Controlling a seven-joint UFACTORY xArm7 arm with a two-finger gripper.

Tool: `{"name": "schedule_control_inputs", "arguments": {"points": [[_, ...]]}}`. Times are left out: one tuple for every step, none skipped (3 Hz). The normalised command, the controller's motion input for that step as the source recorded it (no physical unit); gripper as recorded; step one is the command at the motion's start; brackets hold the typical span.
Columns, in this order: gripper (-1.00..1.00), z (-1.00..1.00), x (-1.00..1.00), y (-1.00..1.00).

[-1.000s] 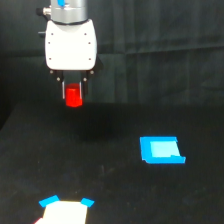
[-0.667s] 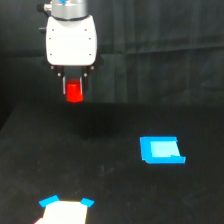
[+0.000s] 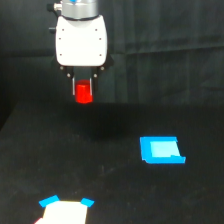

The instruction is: Pick up the red object from the table

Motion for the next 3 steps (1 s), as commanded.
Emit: {"name": "schedule_control_inputs", "arguments": {"points": [[-1.00, 0.06, 0.45, -0.21], [-0.56, 0.20, 0.05, 0.59], [-0.86, -0.37, 0.06, 0.17]]}}
